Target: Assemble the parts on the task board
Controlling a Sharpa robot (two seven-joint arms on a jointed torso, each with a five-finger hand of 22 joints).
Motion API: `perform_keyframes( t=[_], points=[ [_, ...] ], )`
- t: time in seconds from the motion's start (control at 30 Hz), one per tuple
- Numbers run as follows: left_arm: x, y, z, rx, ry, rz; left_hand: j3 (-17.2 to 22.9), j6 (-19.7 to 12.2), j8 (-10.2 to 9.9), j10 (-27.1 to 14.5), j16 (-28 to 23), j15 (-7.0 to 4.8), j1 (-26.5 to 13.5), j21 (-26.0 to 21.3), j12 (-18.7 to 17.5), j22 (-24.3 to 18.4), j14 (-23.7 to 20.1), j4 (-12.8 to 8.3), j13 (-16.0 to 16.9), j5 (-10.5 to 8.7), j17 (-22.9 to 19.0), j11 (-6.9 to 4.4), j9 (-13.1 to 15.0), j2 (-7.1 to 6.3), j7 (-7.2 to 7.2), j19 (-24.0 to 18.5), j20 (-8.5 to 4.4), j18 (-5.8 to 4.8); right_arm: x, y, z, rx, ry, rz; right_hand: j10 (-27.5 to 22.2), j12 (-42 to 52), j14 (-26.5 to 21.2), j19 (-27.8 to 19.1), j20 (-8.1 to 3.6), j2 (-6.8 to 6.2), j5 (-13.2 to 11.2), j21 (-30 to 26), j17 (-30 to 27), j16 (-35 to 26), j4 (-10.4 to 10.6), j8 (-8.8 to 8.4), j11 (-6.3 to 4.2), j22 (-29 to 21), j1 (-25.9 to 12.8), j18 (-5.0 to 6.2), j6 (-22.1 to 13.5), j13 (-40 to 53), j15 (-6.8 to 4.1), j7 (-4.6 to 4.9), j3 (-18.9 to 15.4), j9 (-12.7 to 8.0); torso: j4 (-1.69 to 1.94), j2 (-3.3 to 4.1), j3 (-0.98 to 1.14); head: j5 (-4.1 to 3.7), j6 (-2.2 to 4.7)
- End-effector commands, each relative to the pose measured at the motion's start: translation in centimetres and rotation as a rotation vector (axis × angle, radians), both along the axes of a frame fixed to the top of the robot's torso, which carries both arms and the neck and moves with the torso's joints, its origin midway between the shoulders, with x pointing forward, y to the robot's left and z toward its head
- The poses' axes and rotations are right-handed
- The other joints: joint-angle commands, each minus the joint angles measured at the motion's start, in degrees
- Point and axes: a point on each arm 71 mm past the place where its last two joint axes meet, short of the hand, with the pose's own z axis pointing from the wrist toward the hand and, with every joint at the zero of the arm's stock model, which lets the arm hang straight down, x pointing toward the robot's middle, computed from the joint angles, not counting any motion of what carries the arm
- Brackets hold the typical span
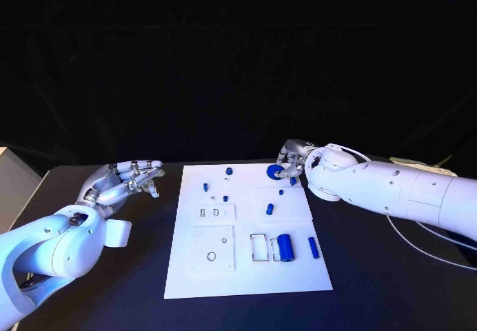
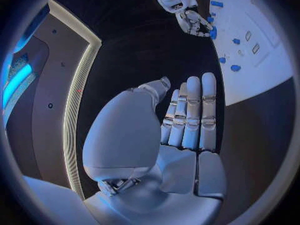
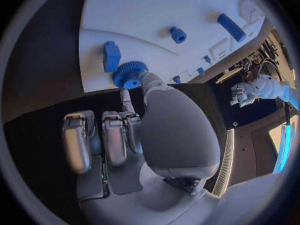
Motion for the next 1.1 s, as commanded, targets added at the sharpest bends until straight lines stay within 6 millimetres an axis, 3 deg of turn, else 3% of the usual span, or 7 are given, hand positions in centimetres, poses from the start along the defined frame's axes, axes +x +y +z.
perform_keyframes(
  t=[0.03, 0.6, 0.67, 1.1],
  points=[
    [-0.1, -0.3, 0.1, -0.005, -0.006, -0.022, 0.1, -0.1, 0.0, -0.2, 0.2, -0.07, -0.5, 0.3, -0.2, 0.1, -0.3, -0.1, -0.1, -0.01, 0.1, -0.04, 0.1, -0.12, -0.08, -0.3, 0.05, 0.77, 0.0, 0.0, -0.2, -0.014, 0.031, 0.005, 6.0, 0.1, 5.9, 5.6, 0.23, 0.58, 0.3, 0.3, 14.4, 0.2, 0.2, 0.23, 0.45, 14.2, 0.1, -0.55, 0.0, 15.1, 0.43, -0.22, 0.2, 0.1, 0.01, 0.00, -0.02, -0.08, -0.04],
    [0.0, -0.3, 0.1, -0.005, -0.007, -0.024, 0.1, -0.1, 0.0, -0.2, 0.2, -0.07, -0.5, 0.3, -0.2, 0.1, -0.3, -0.1, -0.1, -0.01, 0.1, -0.04, 0.1, -0.12, -0.08, -0.3, 0.05, 0.77, 0.2, 0.3, -0.6, -0.027, 0.067, 0.013, 6.0, 0.1, 6.0, 5.6, 0.22, 0.82, 0.7, 0.4, 14.5, 0.2, 0.2, 0.35, 0.42, 14.3, 0.1, -0.58, 0.2, 15.1, 0.41, -0.24, 0.4, 0.1, -0.01, -0.02, 0.02, -0.14, -0.19],
    [0.0, -0.4, 0.1, -0.005, -0.007, -0.023, 0.1, -0.1, 0.0, -0.2, 0.2, -0.07, -0.5, 0.3, -0.2, 0.1, -0.3, -0.1, -0.1, -0.01, 0.1, -0.04, 0.1, -0.12, -0.08, -0.3, 0.05, 0.77, 0.2, 0.4, -0.6, -0.028, 0.069, 0.015, 6.0, 0.1, 6.0, 5.6, 0.21, 0.84, 0.7, 0.4, 14.5, 0.2, 0.2, 0.36, 0.42, 14.3, 0.1, -0.59, 0.2, 15.1, 0.40, -0.24, 0.5, 0.1, 0.03, -0.01, -0.02, -0.45, -0.22],
    [0.0, -0.4, 0.1, -0.005, -0.006, -0.023, 0.1, -0.1, 0.0, -0.2, 0.2, -0.07, -0.5, 0.3, -0.2, 0.1, -0.3, -0.1, -0.1, -0.01, 0.1, -0.04, 0.1, -0.12, -0.08, -0.3, 0.05, 0.77, -0.1, 1.1, 0.1, 0.005, -0.031, 0.041, 6.0, 0.1, 6.1, 6.0, -0.20, 2.74, 1.2, 1.1, 15.1, 0.3, 0.1, 1.42, -0.13, 15.1, -0.6, -0.80, 2.4, 15.1, -0.14, -0.92, 3.9, 0.3, 0.16, 0.02, -0.10, -0.99, -0.06]
  ],
)
